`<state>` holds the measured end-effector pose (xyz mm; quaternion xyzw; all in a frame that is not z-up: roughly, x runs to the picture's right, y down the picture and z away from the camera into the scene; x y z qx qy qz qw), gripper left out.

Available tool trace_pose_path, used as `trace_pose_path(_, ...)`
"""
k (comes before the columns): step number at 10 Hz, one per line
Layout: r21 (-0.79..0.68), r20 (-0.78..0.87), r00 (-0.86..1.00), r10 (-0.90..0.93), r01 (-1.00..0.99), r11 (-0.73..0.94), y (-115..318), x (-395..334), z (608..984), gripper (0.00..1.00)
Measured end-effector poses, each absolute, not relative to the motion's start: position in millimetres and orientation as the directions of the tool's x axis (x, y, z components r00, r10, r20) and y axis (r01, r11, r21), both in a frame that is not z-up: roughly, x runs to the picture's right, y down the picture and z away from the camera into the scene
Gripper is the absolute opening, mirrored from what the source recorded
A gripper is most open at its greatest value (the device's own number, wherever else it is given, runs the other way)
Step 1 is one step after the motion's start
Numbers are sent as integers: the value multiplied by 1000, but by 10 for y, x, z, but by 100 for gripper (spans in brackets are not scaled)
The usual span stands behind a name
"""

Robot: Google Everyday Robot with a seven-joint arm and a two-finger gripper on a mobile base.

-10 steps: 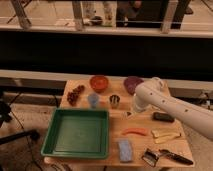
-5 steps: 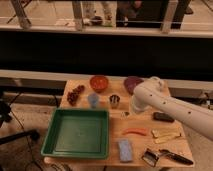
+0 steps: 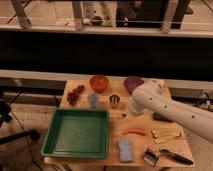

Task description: Place fork in red bowl

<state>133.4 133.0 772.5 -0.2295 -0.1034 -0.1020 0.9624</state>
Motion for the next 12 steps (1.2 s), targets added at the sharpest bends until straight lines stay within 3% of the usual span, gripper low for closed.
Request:
trace_pose_path(6,-365,342,915,-212,337,868,1303,946,7504,0)
trace_pose_path(12,-310,390,883,-263,394,865,1155,687,7607,0)
